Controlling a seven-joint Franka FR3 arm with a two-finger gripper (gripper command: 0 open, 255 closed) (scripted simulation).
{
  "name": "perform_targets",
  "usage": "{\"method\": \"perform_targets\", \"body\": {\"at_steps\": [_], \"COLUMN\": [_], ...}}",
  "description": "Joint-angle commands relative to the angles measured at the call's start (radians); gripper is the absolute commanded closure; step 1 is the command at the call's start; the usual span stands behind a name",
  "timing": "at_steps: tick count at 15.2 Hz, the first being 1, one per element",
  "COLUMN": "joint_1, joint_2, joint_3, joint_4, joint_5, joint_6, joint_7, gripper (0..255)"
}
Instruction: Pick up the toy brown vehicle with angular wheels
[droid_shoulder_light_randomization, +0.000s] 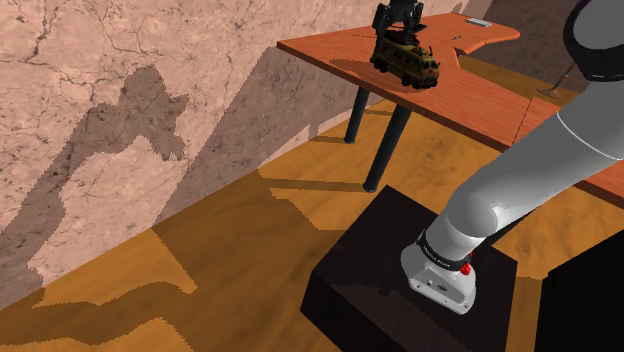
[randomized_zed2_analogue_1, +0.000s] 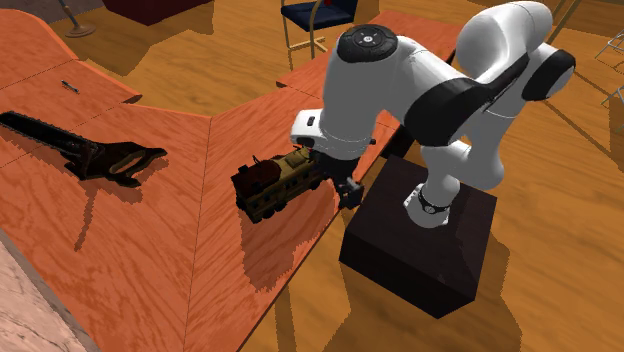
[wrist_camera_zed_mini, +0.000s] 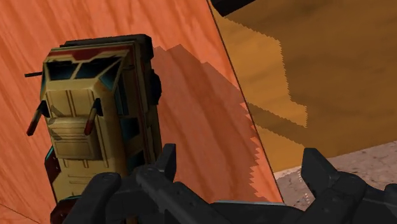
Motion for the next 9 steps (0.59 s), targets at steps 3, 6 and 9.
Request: {"method": "perform_targets", "body": {"at_steps": [3, 6, 9], "joint_1": [-0.043, -0.081, -0.132], "joint_2": [0.140, 0.248, 0.369], "joint_3": [-0.056, -0.097, -0.138], "joint_4": [0.189, 0.335, 0.506], "joint_5": [0.016, 0.038, 0.072], "joint_6": [-0.069, -0.124, -0.192], "joint_7": [-0.015, -0.028, -0.046], "gripper": [0, 0, 0]}}
